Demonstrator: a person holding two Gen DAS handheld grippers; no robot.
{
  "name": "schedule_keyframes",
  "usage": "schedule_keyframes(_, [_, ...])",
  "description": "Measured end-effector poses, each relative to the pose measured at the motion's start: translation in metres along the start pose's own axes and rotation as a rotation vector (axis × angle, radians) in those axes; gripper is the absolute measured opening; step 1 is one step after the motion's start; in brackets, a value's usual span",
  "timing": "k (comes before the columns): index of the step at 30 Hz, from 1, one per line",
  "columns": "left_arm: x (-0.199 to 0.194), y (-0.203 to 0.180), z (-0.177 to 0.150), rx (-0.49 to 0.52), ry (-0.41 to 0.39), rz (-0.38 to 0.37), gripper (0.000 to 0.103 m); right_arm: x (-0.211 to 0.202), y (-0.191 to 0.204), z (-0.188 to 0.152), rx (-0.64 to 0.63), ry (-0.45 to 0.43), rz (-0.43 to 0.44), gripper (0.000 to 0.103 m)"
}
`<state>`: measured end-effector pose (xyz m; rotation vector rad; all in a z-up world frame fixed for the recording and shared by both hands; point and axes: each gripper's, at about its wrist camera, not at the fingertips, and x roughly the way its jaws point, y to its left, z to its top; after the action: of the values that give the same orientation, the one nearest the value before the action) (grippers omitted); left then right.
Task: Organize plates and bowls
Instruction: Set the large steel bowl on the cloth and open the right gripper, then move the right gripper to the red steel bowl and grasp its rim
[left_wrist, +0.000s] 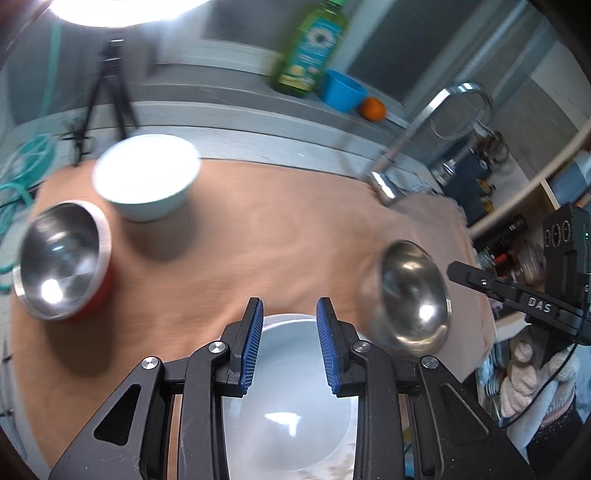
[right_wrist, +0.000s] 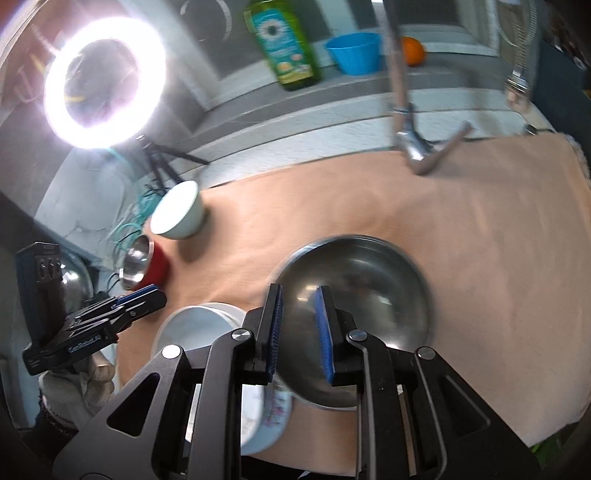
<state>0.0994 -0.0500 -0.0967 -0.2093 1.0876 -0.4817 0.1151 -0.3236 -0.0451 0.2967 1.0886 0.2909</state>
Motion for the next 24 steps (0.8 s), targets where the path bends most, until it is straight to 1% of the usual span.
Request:
schedule_keyframes(3, [-0.015, 0.028, -0.002, -0.046, -0.025, 0.043, 0.027, 0.012, 0.027, 0.005, -0.044, 0.015, 0.041, 0.02])
schedule_keyframes(5, [-0.024, 0.045, -0.003, -0.076, -0.042, 0.071, 0.027, 0.021, 0.049, 0.007, -0.082, 0.026, 0.065, 0.03])
schedule_keyframes(6, [-0.028, 0.054, -0.003, -0.093, -0.05, 0.083, 0.027, 0.026, 0.059, 0.007, -0.102, 0.031, 0.075, 0.032])
schedule_keyframes(13, [-0.054, 0.117, -0.005, -0.207, -0.106, 0.18, 0.027, 0.07, 0.12, 0.011, -0.193, 0.095, 0.149, 0.032])
schedule_keyframes(17, [-0.06, 0.149, -0.003, -0.255, -0.123, 0.234, 0.027, 0.097, 0.145, 0.01, -0.201, 0.144, 0.19, 0.032])
schedule_keyframes(20, [-0.06, 0.171, -0.001, -0.305, -0.12, 0.237, 0.027, 0.119, 0.161, 0.011, -0.198, 0.181, 0.209, 0.032])
schedule_keyframes(24, [-0.056, 0.19, 0.001, -0.353, -0.107, 0.204, 0.027, 0.142, 0.177, 0.013, -0.198, 0.204, 0.21, 0.032])
